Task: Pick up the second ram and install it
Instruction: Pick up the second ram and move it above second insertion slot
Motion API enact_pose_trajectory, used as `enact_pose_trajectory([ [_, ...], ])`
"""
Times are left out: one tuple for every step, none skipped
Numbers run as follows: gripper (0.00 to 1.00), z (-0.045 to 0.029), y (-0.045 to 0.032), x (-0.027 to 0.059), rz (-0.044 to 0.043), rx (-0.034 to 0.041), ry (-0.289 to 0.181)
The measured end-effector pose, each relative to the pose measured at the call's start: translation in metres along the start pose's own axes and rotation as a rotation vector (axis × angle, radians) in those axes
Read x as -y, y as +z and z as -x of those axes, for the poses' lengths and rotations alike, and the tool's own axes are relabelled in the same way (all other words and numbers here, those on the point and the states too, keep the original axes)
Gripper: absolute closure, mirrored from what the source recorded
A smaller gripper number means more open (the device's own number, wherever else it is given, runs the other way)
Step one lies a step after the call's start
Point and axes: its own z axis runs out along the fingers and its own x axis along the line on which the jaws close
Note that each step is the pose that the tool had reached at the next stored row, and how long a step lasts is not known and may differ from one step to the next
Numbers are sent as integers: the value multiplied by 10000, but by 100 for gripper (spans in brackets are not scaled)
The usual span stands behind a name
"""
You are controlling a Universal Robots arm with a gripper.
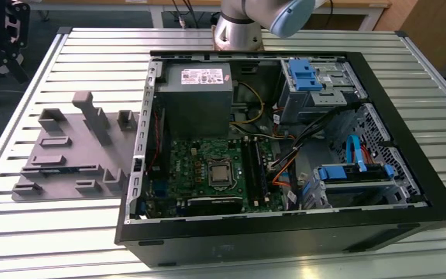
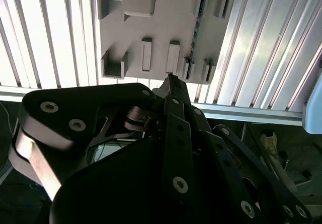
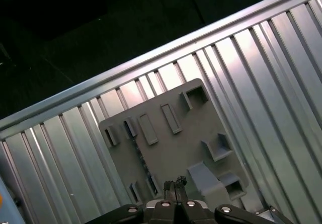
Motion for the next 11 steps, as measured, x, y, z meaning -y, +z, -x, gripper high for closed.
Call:
enact_pose_trajectory([
  [89, -1, 0, 0, -4, -3, -107],
  [89, -2, 0, -1, -8, -6, -203],
  [89, -4, 0, -2, -15, -7, -296],
  [89, -5, 0, -2, -22, -7, -371],
  [89, -5, 1, -2, -26, -8, -437],
  [89, -5, 1, -2, -28, -8, -485],
  [89, -5, 1, -2, -28, -9, -508],
  [89, -5, 1, -3, -29, -10, -519],
  [89, -5, 0, -3, -28, -10, -519],
  [89, -5, 0, -3, -28, -11, -520],
  [89, -5, 1, -3, -28, -10, -521],
])
